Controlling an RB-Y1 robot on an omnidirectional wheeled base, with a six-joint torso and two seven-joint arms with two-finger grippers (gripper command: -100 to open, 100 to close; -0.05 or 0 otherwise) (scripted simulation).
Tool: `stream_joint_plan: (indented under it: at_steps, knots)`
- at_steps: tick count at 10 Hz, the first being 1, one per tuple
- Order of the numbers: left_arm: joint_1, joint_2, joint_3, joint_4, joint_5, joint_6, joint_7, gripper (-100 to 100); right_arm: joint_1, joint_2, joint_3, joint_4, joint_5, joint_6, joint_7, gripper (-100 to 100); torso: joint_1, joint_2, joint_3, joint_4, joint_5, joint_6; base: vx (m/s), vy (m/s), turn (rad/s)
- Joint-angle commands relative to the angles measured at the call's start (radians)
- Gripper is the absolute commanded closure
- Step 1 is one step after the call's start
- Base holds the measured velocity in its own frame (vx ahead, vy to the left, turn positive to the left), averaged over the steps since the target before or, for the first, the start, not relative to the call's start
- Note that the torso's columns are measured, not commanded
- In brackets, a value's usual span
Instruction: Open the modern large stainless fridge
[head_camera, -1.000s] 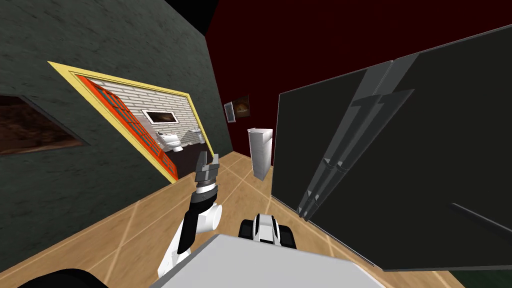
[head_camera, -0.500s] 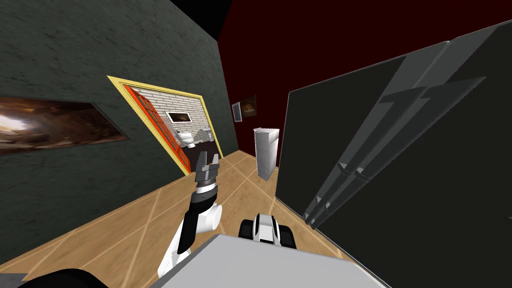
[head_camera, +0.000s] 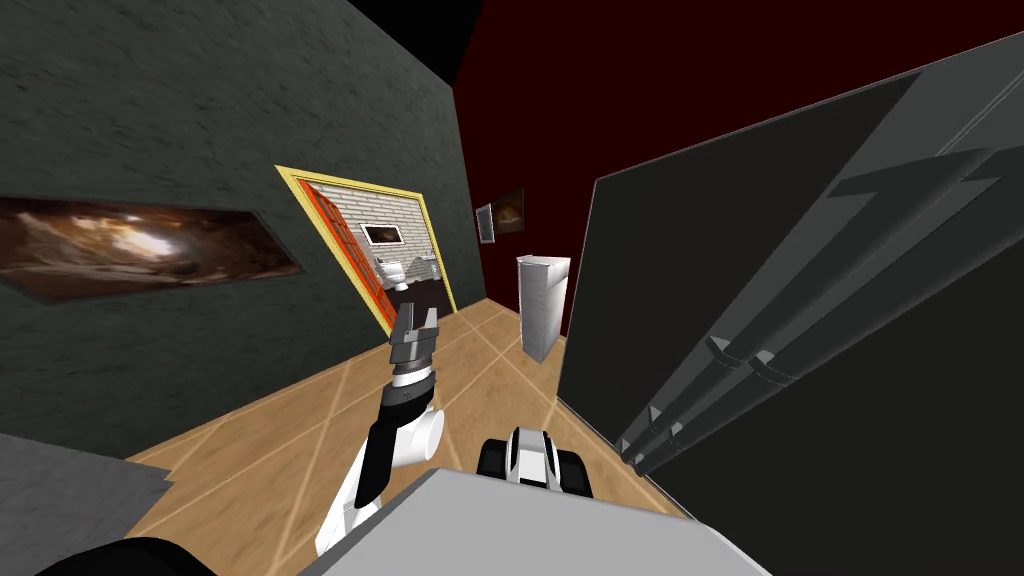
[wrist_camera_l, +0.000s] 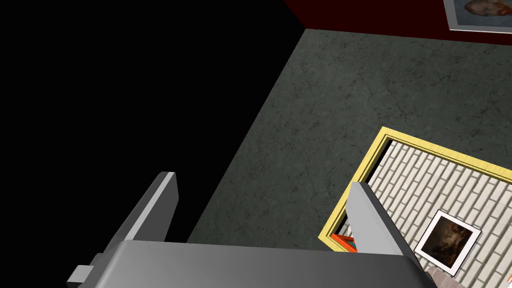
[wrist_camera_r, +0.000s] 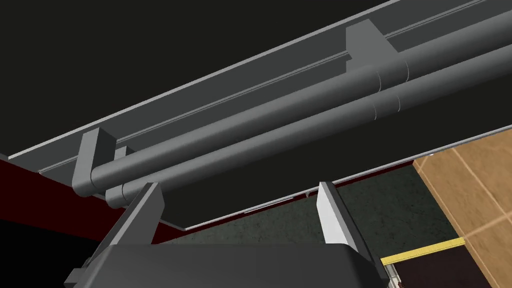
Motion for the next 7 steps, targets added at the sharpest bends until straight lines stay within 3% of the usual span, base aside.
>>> stream_joint_plan:
  at_steps: [1,3,4,6,7]
  knots:
    - [0.000,0.000,0.000,0.000,0.000,0.000,0.000,0,0.037,-0.023,-0.066,0.003,0.029,-0.004,0.030,-100,0.000,0.000,0.000,0.000,0.000,-0.001,0.001,-0.015,0.127]
    - [0.000,0.000,0.000,0.000,0.000,0.000,0.000,0,0.093,-0.063,-0.135,0.016,0.079,-0.018,0.086,-100,0.000,0.000,0.000,0.000,0.000,-0.001,0.006,-0.028,0.230]
    - [0.000,0.000,0.000,0.000,0.000,0.000,0.000,0,0.093,-0.063,-0.154,0.016,0.079,-0.018,0.086,-100,-0.001,-0.001,-0.001,0.000,0.000,-0.001,0.006,-0.031,0.133]
    - [0.000,0.000,0.000,0.000,0.000,0.000,0.000,0,0.143,-0.100,-0.219,0.031,0.123,-0.031,0.137,-100,0.000,0.000,0.000,0.000,0.000,-0.001,0.000,-0.037,0.208]
    - [0.000,0.000,0.000,0.000,0.000,0.000,0.000,0,0.143,-0.100,-0.232,0.031,0.123,-0.031,0.137,-100,0.000,0.000,0.000,0.000,0.000,-0.001,0.006,-0.038,0.103]
